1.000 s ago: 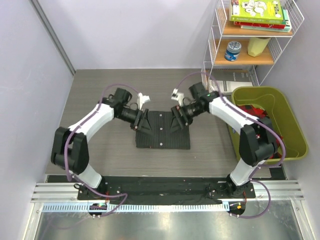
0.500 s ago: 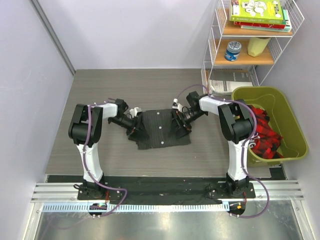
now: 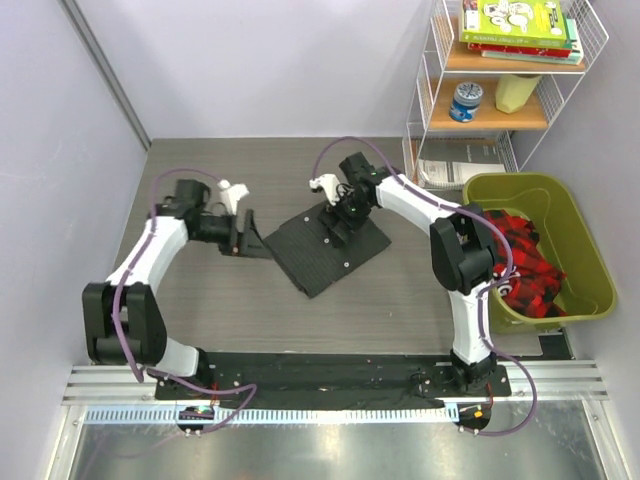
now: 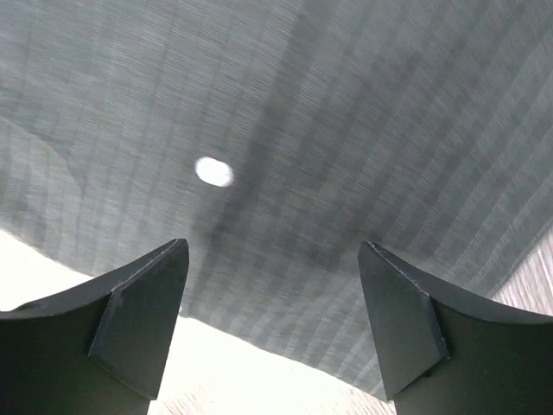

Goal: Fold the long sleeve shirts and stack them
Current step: Fold the shirt

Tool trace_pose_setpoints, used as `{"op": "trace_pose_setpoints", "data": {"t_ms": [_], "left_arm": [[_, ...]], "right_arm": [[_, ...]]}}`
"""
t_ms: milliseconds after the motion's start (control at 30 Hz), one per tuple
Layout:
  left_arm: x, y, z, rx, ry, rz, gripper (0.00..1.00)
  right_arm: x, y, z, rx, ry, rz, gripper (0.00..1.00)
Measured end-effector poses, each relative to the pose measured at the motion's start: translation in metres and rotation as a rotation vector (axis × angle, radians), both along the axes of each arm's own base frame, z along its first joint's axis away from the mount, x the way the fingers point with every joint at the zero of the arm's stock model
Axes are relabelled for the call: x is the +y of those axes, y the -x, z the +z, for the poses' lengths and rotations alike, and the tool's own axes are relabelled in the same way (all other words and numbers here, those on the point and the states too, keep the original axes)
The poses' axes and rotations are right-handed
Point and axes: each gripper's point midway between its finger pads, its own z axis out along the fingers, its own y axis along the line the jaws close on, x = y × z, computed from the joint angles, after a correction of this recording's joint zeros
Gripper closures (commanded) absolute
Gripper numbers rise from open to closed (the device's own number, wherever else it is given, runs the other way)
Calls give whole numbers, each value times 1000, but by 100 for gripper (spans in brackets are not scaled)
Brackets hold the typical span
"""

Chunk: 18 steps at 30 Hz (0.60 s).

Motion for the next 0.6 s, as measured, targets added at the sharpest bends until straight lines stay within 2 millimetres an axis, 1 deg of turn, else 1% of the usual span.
{"op": "trace_pose_setpoints", "data": {"t_ms": [33,67,100,133,200,233,267,300,367,400,467,500,533,600], "left_arm": [[12,-9,8,-36,-2,57,12],[23,-17,12,-57,-10,106,9],[32,-24,13,-71,-22,149,1],[45,-32,14,-79,-40,204,0],[59,-42,12,-84,-77,271,0],[64,-46,11,-88,-91,292,0],[70,-49,11,-91,-107,316,0],[76,-54,13,-98,-125,340,0],[85,-63,19,-125,-152,376,0],[90,-69,25,-145,-163,391,0],[98,-78,35,-187,-180,412,0],[100,-81,40,-206,-184,419,0],[101,-83,44,-227,-183,420,0],[100,-82,50,-271,-184,396,0]], "right_arm": [[8,1,5,-25,-4,20,18],[15,3,10,-54,-6,37,21],[24,10,13,-66,-7,61,22],[33,17,15,-88,-9,85,24],[53,31,17,-126,-8,134,28],[63,40,15,-140,-6,164,30],[72,47,12,-153,-4,188,35],[80,55,6,-159,2,216,38],[91,70,-6,-173,19,273,43],[93,78,-14,-178,32,301,44],[87,90,-32,-186,68,358,44],[85,91,-35,-210,73,387,43],[82,93,-33,-239,69,416,42],[63,106,-35,-272,91,508,38]]}}
